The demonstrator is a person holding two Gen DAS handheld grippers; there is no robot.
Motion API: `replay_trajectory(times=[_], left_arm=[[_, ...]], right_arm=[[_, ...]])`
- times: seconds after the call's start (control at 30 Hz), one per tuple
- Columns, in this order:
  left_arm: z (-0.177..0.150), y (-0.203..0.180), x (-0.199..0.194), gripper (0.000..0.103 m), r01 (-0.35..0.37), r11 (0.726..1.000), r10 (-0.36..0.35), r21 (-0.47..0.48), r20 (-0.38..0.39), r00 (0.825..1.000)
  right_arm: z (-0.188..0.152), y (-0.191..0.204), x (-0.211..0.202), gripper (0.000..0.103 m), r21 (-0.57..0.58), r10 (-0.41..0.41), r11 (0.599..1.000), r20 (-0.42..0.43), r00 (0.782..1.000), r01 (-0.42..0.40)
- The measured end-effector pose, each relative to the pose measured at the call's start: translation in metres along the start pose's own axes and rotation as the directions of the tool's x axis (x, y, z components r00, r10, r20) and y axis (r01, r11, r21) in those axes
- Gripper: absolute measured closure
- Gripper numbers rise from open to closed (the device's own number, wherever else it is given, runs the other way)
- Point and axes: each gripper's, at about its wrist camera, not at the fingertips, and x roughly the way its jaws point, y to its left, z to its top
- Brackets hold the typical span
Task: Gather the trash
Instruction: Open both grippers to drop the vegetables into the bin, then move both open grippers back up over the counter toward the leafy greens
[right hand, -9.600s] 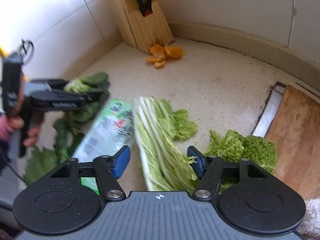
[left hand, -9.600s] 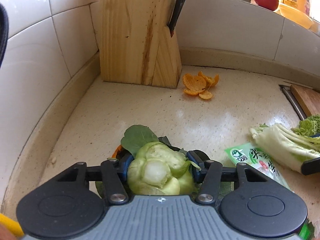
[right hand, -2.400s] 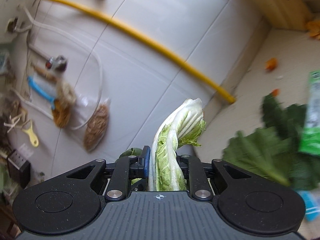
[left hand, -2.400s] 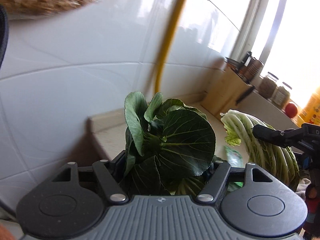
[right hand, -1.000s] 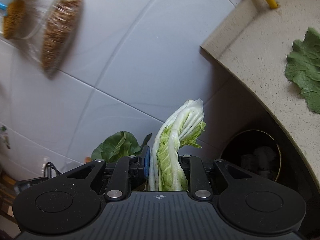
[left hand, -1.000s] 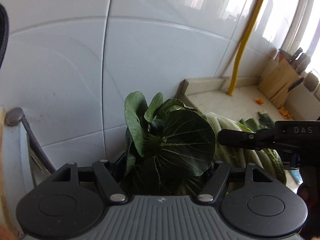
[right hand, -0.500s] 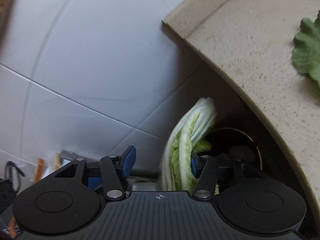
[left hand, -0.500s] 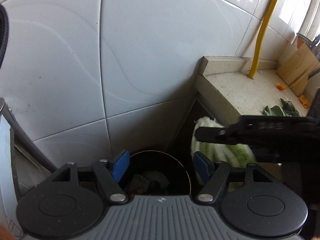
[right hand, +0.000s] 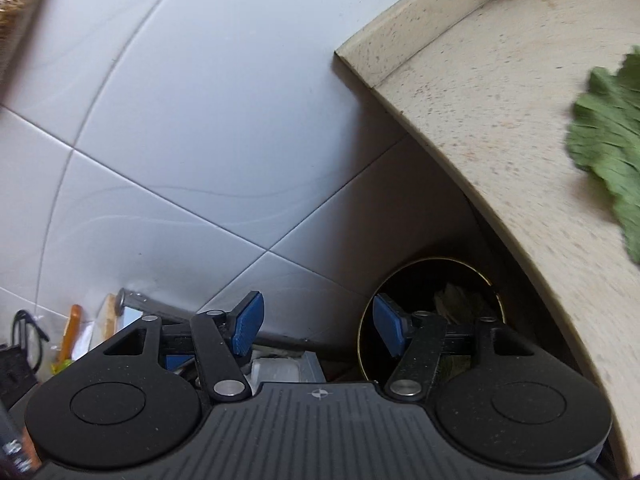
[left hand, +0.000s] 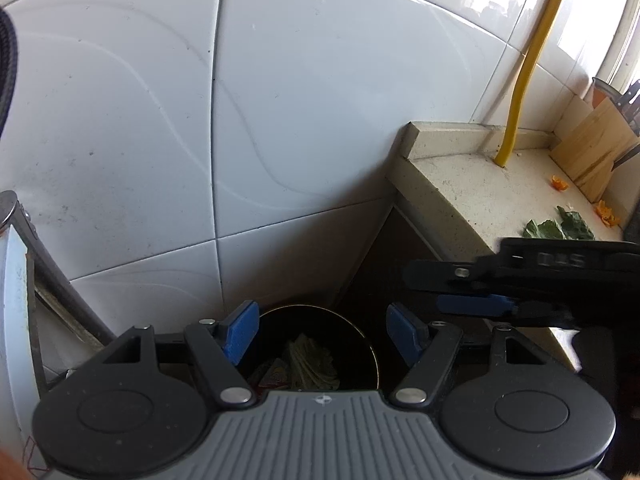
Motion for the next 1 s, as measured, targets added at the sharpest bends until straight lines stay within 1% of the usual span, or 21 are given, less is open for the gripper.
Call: replay_trajectory(times=[0.07,0.17,0.23,0.33,0.47,0.53,0.63,0.8,1.0], left_arm=[[-0.003,-0.001,0.003,0.037,-0.006,1.000,0.006,0.010,0.004,1.000],[-0.008,-0.005,0.008,0.037,-0.034,0.998,0.034,0.046,-0.008,0.999],[-0.009,-0.007,0.009,0.037,-0.031,0.998,0.032,0.057,-0.009,0.999],[-0.010,-0.007,0.011,0.037,-0.027,0.998,0.028,0.062,-0.009,1.000],[-0.011,-0.010,0.013,0.037,-0.025,0.996,0.027,0.082,-0.021,0.999],[-0.011,-0.011,0.013,0.037,-0.027,0.995,0.029,0.092,-0.023,0.999],[-0.010,-0.013,0.012,0.036,-0.037,0.993,0.039,0.112,-0.017,0.999],[-0.010,-0.016,0.007,0.036,-0.026,0.991,0.026,0.130,-0.001,1.000],[-0.010,-0.022,0.001,0.036,-0.033,0.985,0.029,0.170,0.025,0.999]], right_arm=[[-0.006,-0.001,-0.008,0.034,0.010,0.001,1.000,0.007,1.000,-0.001],[-0.015,-0.002,-0.019,0.034,0.026,-0.002,1.000,0.009,1.000,0.002],[-0.021,-0.003,-0.030,0.033,0.025,-0.011,1.000,0.018,1.000,0.010],[-0.030,-0.005,-0.044,0.028,0.036,-0.022,0.999,0.036,0.999,0.021],[-0.044,-0.012,-0.059,0.027,0.050,-0.047,0.998,0.045,0.998,0.045],[-0.051,-0.012,-0.064,0.025,0.052,-0.067,0.997,0.048,0.997,0.065],[-0.060,-0.014,-0.068,0.024,0.065,-0.080,0.995,0.048,0.996,0.077],[-0.075,-0.014,-0.078,0.024,0.082,-0.104,0.992,0.055,0.993,0.099],[-0.082,-0.008,-0.096,0.020,0.080,-0.121,0.990,0.105,0.987,0.112]])
